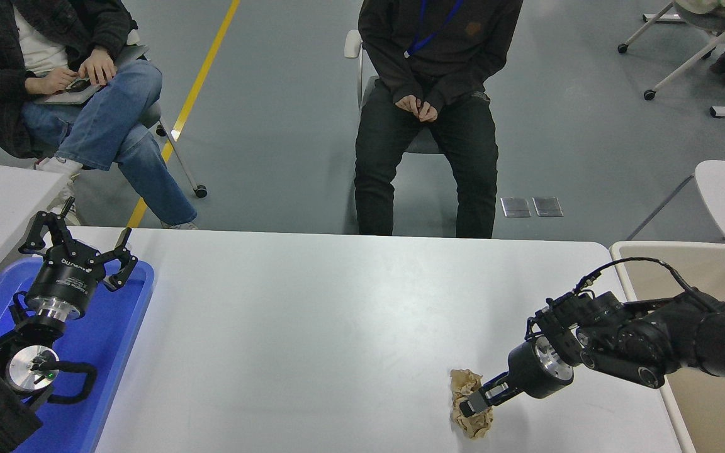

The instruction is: Clean the table surface

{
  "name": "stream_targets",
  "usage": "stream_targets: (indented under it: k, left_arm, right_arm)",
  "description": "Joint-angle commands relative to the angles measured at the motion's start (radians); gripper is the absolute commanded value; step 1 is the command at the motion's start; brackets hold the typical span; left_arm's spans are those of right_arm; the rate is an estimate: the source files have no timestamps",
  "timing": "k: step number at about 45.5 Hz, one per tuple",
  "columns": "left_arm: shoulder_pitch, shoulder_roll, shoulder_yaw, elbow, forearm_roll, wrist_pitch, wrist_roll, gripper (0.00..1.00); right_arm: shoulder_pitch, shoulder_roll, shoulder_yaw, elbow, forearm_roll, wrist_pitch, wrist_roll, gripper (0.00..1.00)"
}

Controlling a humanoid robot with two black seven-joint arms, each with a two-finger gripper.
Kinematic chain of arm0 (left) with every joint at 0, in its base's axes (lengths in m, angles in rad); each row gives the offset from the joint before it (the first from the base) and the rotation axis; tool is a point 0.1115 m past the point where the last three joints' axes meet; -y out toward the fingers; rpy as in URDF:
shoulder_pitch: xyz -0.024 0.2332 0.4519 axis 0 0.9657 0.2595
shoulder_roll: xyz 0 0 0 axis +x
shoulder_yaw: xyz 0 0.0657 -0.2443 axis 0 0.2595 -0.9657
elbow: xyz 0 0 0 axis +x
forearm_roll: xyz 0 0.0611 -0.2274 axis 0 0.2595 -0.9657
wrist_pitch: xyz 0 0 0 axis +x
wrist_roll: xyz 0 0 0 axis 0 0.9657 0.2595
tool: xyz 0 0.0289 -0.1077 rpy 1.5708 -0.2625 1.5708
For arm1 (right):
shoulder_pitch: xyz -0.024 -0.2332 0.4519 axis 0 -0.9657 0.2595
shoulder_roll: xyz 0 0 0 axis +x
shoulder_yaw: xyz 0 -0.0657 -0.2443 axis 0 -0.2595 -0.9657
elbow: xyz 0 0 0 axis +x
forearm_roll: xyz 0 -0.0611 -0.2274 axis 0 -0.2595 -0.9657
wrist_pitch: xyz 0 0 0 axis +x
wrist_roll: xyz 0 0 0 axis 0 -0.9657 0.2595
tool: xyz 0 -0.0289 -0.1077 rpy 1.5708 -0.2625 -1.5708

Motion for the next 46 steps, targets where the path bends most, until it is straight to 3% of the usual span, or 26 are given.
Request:
stream_targets:
  k: [1, 9, 22, 38, 46]
  left_arm:
    - [0.000, 0.000, 0.000, 0.000, 0.000, 0.000, 0.000, 1.00]
    - [0.000, 0.000, 0.000, 0.000, 0.000, 0.000, 0.000, 1.00]
    - [0.000, 0.000, 0.000, 0.000, -0.002, 0.000, 0.000, 1.00]
    - [0.000, 0.000, 0.000, 0.000, 0.000, 0.000, 0.000, 1.00]
    - [0.000, 0.000, 0.000, 0.000, 0.000, 0.000, 0.000, 1.00]
  right_arm:
    - [0.039, -0.013, 0.045, -0.001, 0.006, -0.006, 0.046, 0.00]
    - [0.097, -0.015, 0.134, 0.005, 0.031, -0.015, 0.097, 0.00]
    - [0.215, -0.016, 0.258, 0.005, 0.295, -0.014, 0.121, 0.00]
    - [0.195, -0.033, 0.546, -0.020, 0.318, -0.018, 0.110, 0.00]
    - [0.183, -0.053, 0.644, -0.121, 0.354, -0.020, 0.106, 0.00]
